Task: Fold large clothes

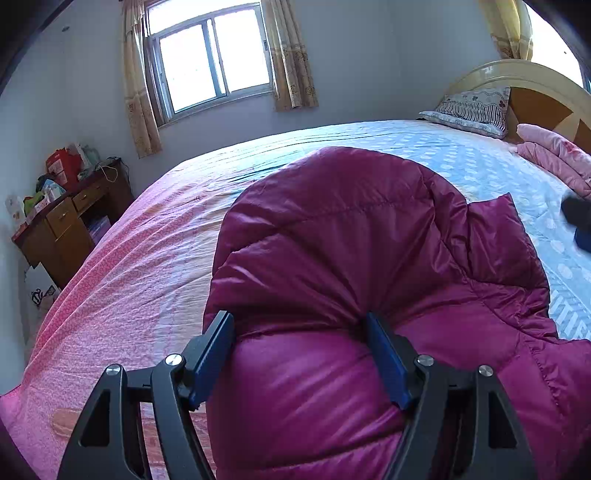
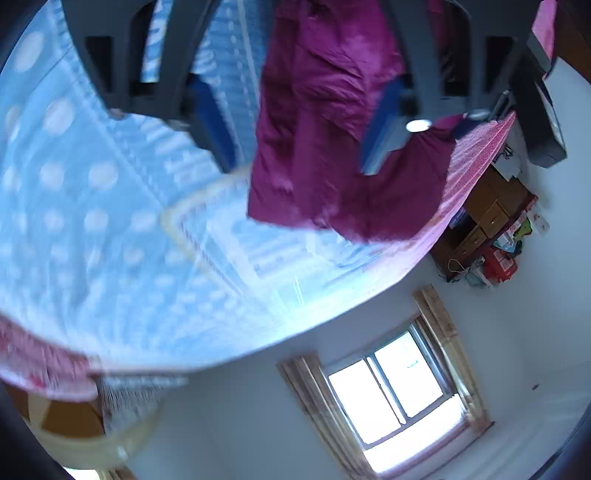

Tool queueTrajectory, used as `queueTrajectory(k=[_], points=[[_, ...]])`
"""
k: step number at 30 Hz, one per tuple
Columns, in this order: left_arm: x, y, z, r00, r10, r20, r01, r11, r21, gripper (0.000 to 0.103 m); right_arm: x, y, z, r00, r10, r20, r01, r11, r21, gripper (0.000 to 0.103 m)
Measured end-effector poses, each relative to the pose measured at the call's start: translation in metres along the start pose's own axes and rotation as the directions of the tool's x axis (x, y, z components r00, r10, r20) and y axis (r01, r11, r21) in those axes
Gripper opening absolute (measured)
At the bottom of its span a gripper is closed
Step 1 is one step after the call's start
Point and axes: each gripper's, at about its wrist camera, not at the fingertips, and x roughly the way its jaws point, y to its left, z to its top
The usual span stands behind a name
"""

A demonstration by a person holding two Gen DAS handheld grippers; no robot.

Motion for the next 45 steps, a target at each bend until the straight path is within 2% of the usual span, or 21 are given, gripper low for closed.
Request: queueTrajectory(k=[2, 4, 5, 8, 11, 13, 19, 22, 23, 24, 25, 26, 27, 29, 31, 34, 36, 38, 41, 44, 45], points=[[0.005, -0.001, 0.000, 1.000, 0.006, -0.001, -0.006, 1.000, 0.004, 0.074, 0.004, 0.019, 0.012, 1.000, 0.004, -0.011, -0.004, 0.997, -0.073, 0.093], [0.006, -0.002, 0.000, 1.000, 0.007, -0.001, -0.007, 1.000, 0.004, 0.074, 0.019, 0.034, 0.018, 0.997, -0.074, 0.000, 0.074, 0.986, -0.150, 0.049], [0.009, -0.008, 0.004, 1.000, 0.008, -0.002, -0.008, 1.000, 0.003, 0.074, 0.034, 0.036, 0.021, 0.994, -0.101, -0.036, 0.093, 0.981, -0.170, 0.009], [0.009, -0.011, 0.004, 1.000, 0.013, -0.005, -0.013, 1.000, -0.001, 0.074, 0.084, 0.023, 0.021, 0.979, -0.089, -0.184, 0.068, 0.991, -0.116, 0.007], [0.010, -0.010, 0.005, 1.000, 0.005, -0.004, -0.005, 1.000, -0.011, 0.074, 0.116, 0.015, 0.004, 0.958, -0.136, -0.254, 0.099, 0.983, -0.154, 0.000], [0.011, -0.010, 0.005, 1.000, 0.010, -0.005, -0.010, 1.000, -0.011, 0.074, 0.120, 0.011, -0.007, 0.960, -0.142, -0.241, 0.100, 0.979, -0.178, 0.000], [0.013, -0.009, 0.004, 1.000, 0.002, -0.005, -0.002, 1.000, -0.024, 0.074, 0.121, -0.002, -0.004, 0.964, -0.076, -0.257, 0.052, 0.994, -0.099, 0.000], [0.010, 0.000, 0.003, 0.999, -0.042, -0.002, 0.042, 0.998, -0.044, 0.075, 0.103, -0.013, -0.008, 0.979, 0.001, -0.204, -0.005, 1.000, -0.017, 0.005], [0.007, 0.006, 0.003, 0.997, -0.079, -0.003, 0.078, 0.995, -0.056, 0.075, 0.094, -0.023, -0.010, 0.984, 0.053, -0.170, -0.046, 0.998, 0.047, 0.015], [0.003, 0.012, 0.003, 0.994, -0.112, -0.005, 0.111, 0.992, -0.066, 0.075, 0.085, -0.033, -0.012, 0.986, 0.098, -0.136, -0.083, 0.991, 0.109, 0.043], [-0.001, 0.019, 0.003, 0.989, -0.145, -0.006, 0.144, 0.986, -0.080, 0.075, 0.075, -0.041, -0.016, 0.987, 0.126, -0.100, -0.108, 0.980, 0.169, 0.065], [-0.006, 0.028, 0.003, 0.984, -0.179, -0.004, 0.178, 0.979, -0.104, 0.075, 0.064, -0.049, -0.019, 0.989, 0.132, -0.065, -0.115, 0.969, 0.221, 0.098], [-0.011, 0.040, 0.003, 0.978, -0.210, 0.003, 0.208, 0.968, -0.143, 0.075, 0.053, -0.057, -0.024, 0.990, 0.140, -0.022, -0.129, 0.955, 0.265, 0.102], [-0.015, 0.060, 0.002, 0.967, -0.253, 0.015, 0.249, 0.942, -0.224, 0.076, 0.037, -0.068, -0.030, 0.977, 0.208, 0.035, -0.208, 0.924, 0.322, 0.102], [-0.012, 0.083, 0.001, 0.959, -0.282, 0.020, 0.273, 0.905, -0.327, 0.077, 0.039, -0.067, -0.032, 0.974, 0.224, 0.024, -0.219, 0.920, 0.324, 0.102], [0.004, 0.103, 0.000, 0.942, -0.335, 0.004, 0.303, 0.847, -0.437, 0.077, 0.050, -0.049, -0.031, 0.965, 0.256, -0.051, -0.236, 0.938, 0.254, 0.102], [0.019, 0.102, -0.004, 0.916, -0.402, -0.008, 0.349, 0.805, -0.480, 0.077, 0.059, -0.033, -0.032, 0.956, 0.270, -0.111, -0.245, 0.949, 0.197, 0.102], [0.035, 0.088, -0.010, 0.893, -0.447, -0.052, 0.371, 0.797, -0.477, 0.078, 0.073, -0.016, -0.035, 0.950, 0.245, -0.192, -0.224, 0.966, 0.127, 0.102], [0.042, 0.071, -0.016, 0.890, -0.453, -0.058, 0.381, 0.807, -0.451, 0.086, 0.084, -0.003, -0.038, 0.943, 0.233, -0.239, -0.225, 0.972, 0.062, 0.102], [0.051, 0.073, -0.020, 0.868, -0.492, -0.072, 0.398, 0.774, -0.493, 0.088, 0.091, -0.004, -0.038, 0.937, 0.242, -0.251, -0.232, 0.970, 0.069, 0.102], [0.050, 0.073, -0.020, 0.868, -0.492, -0.070, 0.399, 0.775, -0.490, 0.088, 0.093, -0.001, -0.038, 0.937, 0.234, -0.257, -0.227, 0.972, 0.058, 0.101]])
